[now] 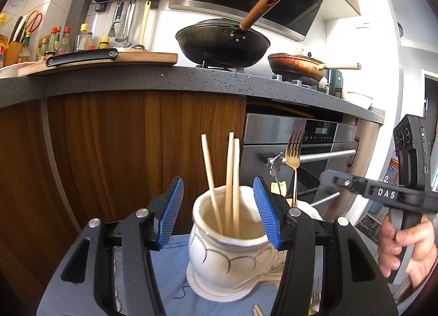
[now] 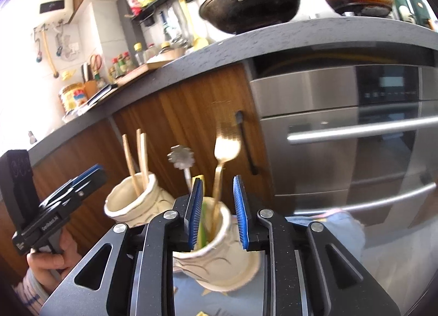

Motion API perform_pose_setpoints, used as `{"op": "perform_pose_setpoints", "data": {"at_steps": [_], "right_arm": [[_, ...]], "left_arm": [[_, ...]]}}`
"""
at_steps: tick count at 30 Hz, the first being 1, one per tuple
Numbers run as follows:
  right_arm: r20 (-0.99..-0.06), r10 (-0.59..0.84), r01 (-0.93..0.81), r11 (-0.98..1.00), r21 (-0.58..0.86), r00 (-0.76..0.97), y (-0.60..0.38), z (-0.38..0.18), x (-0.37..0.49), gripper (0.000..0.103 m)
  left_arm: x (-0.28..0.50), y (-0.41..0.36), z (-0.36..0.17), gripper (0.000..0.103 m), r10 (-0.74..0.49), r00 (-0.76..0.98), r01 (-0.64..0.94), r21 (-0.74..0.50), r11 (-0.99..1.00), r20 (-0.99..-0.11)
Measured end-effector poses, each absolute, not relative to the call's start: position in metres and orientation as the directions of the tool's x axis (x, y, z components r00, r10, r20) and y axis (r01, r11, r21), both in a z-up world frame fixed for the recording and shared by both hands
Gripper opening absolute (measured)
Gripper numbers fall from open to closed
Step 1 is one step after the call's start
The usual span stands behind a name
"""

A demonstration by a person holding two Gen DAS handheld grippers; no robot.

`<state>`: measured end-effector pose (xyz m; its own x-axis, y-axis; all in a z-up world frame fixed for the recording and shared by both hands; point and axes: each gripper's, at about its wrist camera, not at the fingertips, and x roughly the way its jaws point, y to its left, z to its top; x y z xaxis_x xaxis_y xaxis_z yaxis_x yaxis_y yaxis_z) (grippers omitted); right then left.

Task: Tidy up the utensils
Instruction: 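Drop the chopstick into the holder with the left tool while the right tool drops the gold fork, then grasp the last wooden chopstick with the left tool while the right tool grasps the silver fork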

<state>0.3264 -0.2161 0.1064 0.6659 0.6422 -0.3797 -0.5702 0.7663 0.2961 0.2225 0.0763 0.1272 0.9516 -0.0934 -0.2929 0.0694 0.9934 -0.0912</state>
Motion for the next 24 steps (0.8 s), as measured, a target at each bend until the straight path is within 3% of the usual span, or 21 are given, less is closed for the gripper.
{"op": "perform_pose_setpoints", "data": {"at_steps": [9, 24], "right_arm": [[-0.393, 0.593, -0.475, 0.802, 0.362, 0.703, -0.251, 0.094, 0.329, 0.026], [-0.516, 0.565, -0.455, 0.825, 0.336, 0.643, -0.251, 0.057, 0.305, 0.029]], "left_arm": [[0.196, 0.079, 0.110, 0.054, -0.087, 0.924, 0.056, -0.092, 0.994, -0.371], [0.165, 0.045, 0.024, 0.051, -0.144, 0.755, 0.106, -0.098, 0.990, -0.640]]}}
